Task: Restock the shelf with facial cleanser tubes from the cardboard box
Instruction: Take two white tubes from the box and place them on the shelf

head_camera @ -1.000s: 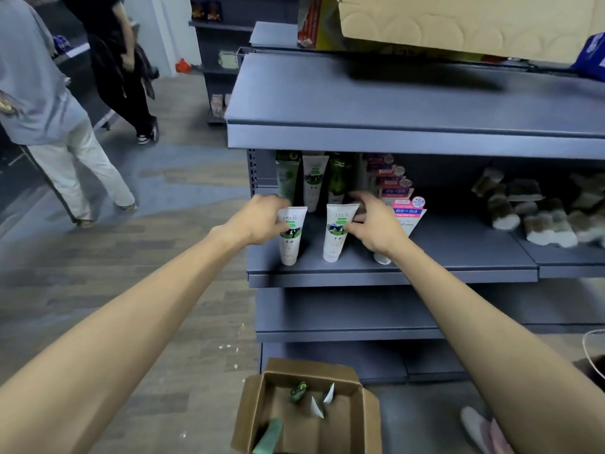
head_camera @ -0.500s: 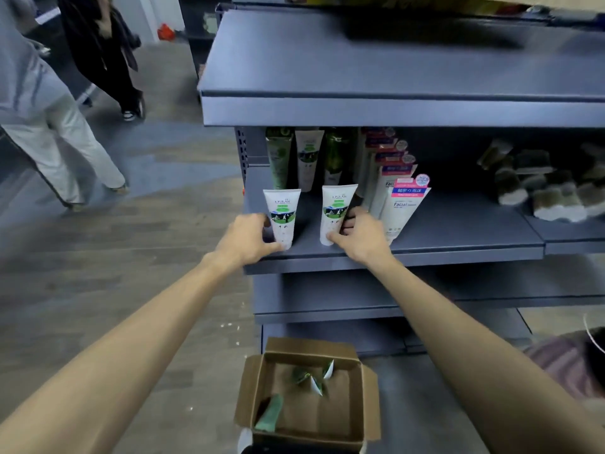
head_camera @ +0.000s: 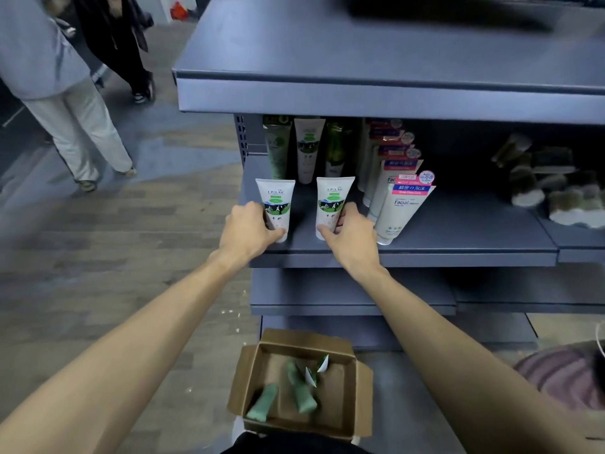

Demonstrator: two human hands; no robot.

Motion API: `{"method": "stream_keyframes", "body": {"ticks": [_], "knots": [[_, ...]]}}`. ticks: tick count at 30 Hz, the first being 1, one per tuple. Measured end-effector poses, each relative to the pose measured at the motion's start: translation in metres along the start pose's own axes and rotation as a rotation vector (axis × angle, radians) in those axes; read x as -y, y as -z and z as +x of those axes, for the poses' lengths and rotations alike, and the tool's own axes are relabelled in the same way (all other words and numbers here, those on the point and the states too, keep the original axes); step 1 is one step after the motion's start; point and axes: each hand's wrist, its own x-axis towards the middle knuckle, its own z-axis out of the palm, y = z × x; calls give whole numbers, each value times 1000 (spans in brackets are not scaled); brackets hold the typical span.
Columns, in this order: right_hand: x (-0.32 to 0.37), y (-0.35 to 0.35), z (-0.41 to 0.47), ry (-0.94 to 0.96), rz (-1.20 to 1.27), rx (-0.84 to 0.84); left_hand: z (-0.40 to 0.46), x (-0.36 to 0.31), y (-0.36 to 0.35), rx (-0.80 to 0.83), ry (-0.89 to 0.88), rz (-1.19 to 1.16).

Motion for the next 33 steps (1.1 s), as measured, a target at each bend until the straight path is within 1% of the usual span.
{"method": "stream_keyframes", "body": {"ticks": [6,14,19,28,33], "knots": [[10,-4,11,-28,9,29,2,-6,0,18,36,-21],[32,-9,35,-48,-62,72,2,-8,-1,42,51,-31],[42,-18,58,-41,-80,88,4,-8,-2,32,65,-42],[48,-29,92,12,-204,91,7,-8,-2,36,40,-22],[47,-38,106,40,-261,75,11,-8,-3,-3,13,-10]]}}
